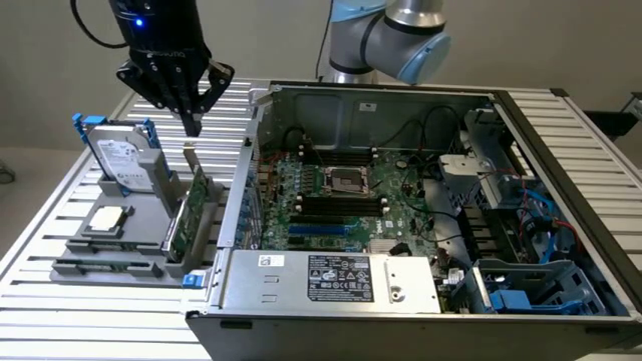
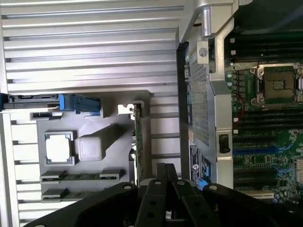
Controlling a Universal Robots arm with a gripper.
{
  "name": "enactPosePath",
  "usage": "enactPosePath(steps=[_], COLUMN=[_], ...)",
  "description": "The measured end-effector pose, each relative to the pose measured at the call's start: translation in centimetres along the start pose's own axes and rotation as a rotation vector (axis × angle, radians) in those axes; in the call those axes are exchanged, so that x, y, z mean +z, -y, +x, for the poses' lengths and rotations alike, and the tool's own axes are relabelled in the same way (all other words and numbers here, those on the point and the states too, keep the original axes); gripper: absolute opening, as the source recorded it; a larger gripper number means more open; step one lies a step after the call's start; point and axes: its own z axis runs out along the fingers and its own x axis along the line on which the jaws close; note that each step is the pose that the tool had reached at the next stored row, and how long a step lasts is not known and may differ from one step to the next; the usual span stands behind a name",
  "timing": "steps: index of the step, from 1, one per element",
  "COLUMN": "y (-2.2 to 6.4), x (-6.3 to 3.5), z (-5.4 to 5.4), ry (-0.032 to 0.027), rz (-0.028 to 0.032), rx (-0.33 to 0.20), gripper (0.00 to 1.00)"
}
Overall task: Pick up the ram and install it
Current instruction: 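Reach for the ram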
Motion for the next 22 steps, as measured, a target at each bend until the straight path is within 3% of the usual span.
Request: enactPosePath(steps=[22], y=[1.95], x=[-0.03], z=[4.2], ry=[0.0002], rz=[0.0064], rx=[-0.01], gripper=[0.11])
